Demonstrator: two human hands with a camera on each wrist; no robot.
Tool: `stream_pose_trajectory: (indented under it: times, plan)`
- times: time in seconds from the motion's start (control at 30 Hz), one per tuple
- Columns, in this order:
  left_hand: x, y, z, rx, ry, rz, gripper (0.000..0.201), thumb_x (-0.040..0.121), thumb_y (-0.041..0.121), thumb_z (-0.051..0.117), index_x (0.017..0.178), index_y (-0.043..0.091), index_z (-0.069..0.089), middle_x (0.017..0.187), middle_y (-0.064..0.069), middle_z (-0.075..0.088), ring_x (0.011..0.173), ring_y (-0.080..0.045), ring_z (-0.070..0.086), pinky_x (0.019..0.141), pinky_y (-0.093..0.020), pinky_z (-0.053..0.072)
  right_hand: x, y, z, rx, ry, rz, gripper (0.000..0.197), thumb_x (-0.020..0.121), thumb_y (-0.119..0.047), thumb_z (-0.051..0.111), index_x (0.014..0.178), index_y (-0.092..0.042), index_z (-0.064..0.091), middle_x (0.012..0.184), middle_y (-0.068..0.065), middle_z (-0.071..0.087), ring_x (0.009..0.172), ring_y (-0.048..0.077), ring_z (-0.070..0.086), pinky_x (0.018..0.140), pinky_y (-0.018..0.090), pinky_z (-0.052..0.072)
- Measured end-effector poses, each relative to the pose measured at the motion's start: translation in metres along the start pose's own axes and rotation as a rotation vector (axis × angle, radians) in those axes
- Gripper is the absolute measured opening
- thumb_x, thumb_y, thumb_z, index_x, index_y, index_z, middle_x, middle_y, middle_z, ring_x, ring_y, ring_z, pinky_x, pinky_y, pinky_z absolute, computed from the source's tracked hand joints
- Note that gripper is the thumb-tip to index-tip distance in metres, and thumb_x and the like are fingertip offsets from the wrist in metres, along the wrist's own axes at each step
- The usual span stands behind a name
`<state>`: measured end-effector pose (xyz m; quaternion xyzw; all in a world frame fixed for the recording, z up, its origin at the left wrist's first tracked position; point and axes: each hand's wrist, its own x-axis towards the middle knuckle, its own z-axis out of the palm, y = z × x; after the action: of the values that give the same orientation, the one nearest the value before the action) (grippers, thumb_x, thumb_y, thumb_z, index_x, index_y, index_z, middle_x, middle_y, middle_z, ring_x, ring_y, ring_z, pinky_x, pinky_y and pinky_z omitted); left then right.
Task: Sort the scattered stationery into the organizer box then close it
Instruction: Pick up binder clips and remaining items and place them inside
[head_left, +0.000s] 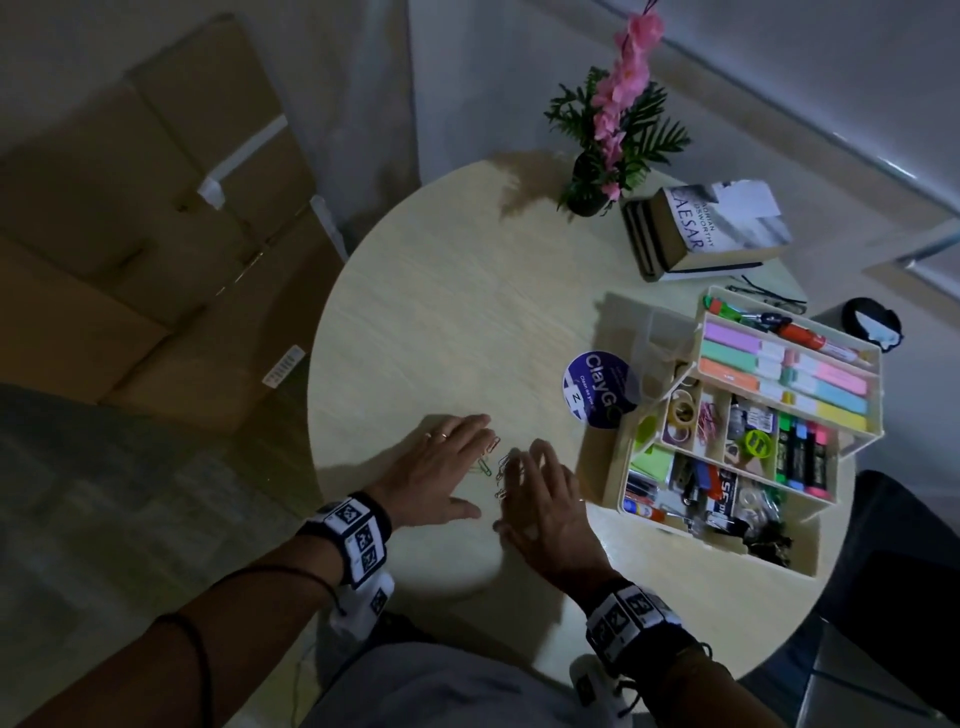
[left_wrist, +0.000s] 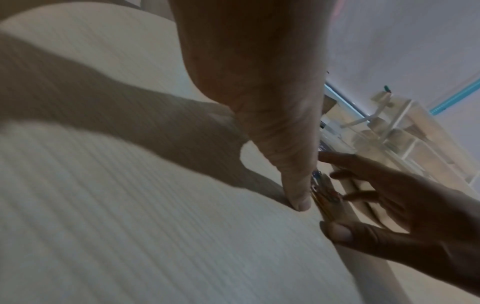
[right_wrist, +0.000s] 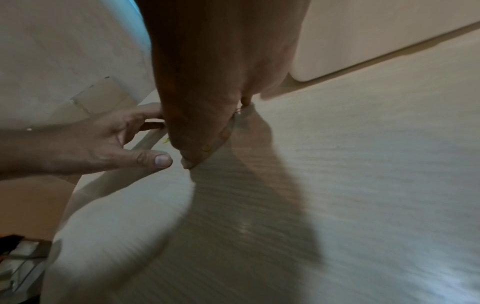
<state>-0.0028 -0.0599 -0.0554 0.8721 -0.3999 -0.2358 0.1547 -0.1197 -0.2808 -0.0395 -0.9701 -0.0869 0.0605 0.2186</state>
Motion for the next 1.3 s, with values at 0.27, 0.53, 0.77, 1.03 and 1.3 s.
stream_pose_trajectory:
  times: [0.27,0.53,0.77,1.03,1.3]
  plan:
    - [0.031,0.006,-0.007,-0.140,0.096,-0.015,0.077,0.081,0.036,0.086,0.149,0.019,0.052,0.136,0.001,0.054,0.124,-0.023,0.048,0.100,-0.039,0.048,0.015,0.013,0.002,0.181,-0.024,0.119,0.051,0.090,-0.009,0.074,0.139,-0.015,0.059,0.125,0.010,0.050,0.103,0.028,0.061,0.091,0.041,0.059]
    - [0.041,0.031,-0.003,-0.138,0.119,-0.065,0.019,0.098,0.010,0.060,0.104,0.010,0.078,0.103,-0.008,0.064,0.090,-0.029,0.064,0.075,-0.043,0.056,0.029,0.010,0.010,0.090,-0.040,0.132,0.031,0.100,-0.007,0.058,0.129,-0.013,0.068,0.100,0.007,0.059,0.086,0.031,0.064,0.079,0.042,0.057]
    - [0.046,0.034,-0.006,-0.028,0.054,-0.090,0.019,0.089,-0.003,0.064,0.101,0.011,0.067,0.106,-0.010,0.063,0.095,-0.027,0.061,0.077,-0.036,0.054,0.033,0.014,0.002,0.212,0.020,0.204,0.022,0.099,-0.013,0.062,0.120,-0.016,0.070,0.097,0.005,0.064,0.086,0.026,0.064,0.080,0.035,0.053]
    - [0.042,0.029,-0.025,-0.455,0.196,-0.101,0.005,0.094,0.010,0.069,0.090,0.009,0.066,0.089,-0.006,0.065,0.077,-0.019,0.058,0.067,-0.030,0.048,0.010,0.016,-0.027,0.696,0.090,0.508,0.016,0.096,-0.004,0.067,0.085,-0.015,0.067,0.077,0.002,0.072,0.071,0.004,0.066,0.069,0.021,0.050]
    - [0.035,0.089,-0.065,-0.754,0.165,0.016,0.008,0.098,0.009,0.067,0.092,0.014,0.065,0.082,0.004,0.068,0.069,-0.002,0.066,0.065,-0.015,0.049,0.018,-0.013,-0.062,1.557,0.205,0.700,0.026,0.098,-0.002,0.036,0.088,0.001,0.060,0.077,0.021,0.056,0.067,0.026,0.055,0.062,0.032,0.044]
